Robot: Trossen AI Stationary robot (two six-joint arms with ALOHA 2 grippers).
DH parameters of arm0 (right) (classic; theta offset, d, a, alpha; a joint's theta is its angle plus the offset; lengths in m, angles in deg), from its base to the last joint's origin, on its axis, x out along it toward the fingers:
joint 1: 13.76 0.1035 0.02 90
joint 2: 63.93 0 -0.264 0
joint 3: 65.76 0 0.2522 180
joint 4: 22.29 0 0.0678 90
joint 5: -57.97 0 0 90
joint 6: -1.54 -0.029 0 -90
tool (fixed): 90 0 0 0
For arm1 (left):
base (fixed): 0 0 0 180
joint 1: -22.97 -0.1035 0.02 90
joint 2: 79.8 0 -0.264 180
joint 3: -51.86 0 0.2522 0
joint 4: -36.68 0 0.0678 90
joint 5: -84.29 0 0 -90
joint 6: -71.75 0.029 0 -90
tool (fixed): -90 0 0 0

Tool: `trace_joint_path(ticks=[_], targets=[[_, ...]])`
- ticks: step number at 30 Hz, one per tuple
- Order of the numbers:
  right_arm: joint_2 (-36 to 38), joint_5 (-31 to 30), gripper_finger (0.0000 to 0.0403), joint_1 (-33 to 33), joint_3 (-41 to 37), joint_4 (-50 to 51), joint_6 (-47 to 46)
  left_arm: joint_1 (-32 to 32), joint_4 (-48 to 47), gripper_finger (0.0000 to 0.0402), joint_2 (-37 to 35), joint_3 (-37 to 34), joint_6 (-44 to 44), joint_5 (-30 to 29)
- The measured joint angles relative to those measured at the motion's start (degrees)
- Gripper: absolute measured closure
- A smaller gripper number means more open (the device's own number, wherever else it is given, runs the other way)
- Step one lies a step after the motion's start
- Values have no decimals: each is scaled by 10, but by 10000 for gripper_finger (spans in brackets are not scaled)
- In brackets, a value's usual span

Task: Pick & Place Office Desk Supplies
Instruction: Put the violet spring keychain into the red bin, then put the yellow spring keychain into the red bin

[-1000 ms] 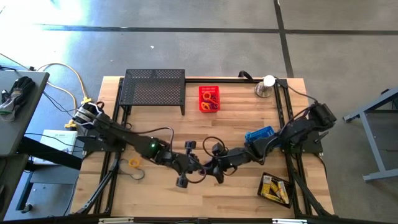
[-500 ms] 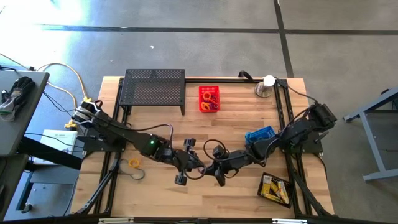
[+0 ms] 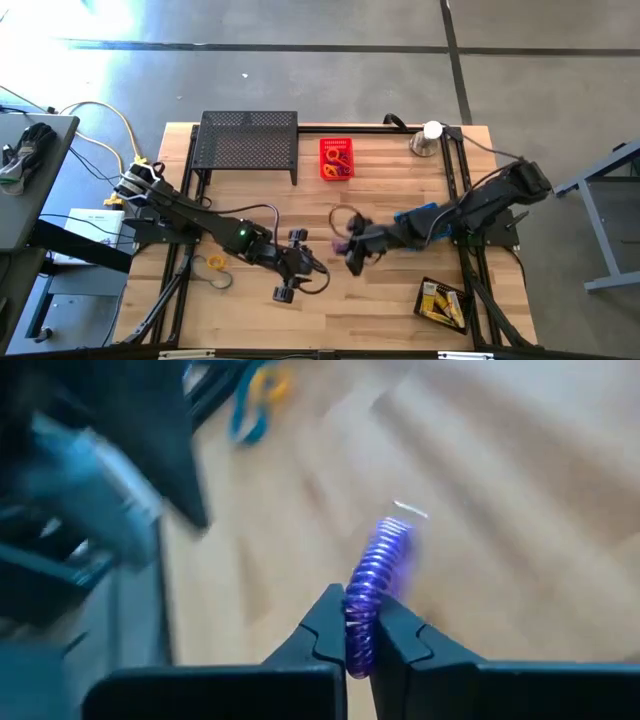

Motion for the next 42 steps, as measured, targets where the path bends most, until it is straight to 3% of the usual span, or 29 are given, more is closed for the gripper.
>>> trace_joint_path(ticks=[7, 14, 22, 33, 42], targets=[[52, -86, 397, -96, 0, 44, 123, -6, -80, 207, 0, 0, -94, 67], [53, -87, 397, -223, 48, 52, 158, 8, -161, 207, 0, 0, -178, 106], [9, -57, 397, -360, 100, 159, 133, 24, -211, 207, -13, 0, -229, 90], [-105, -10, 391, -376, 100, 97, 111, 34, -240, 207, -21, -1, -270, 70], [-120, -54, 308, -393, 100, 69, 154, 67, -249, 207, -21, -1, -325, 58]])
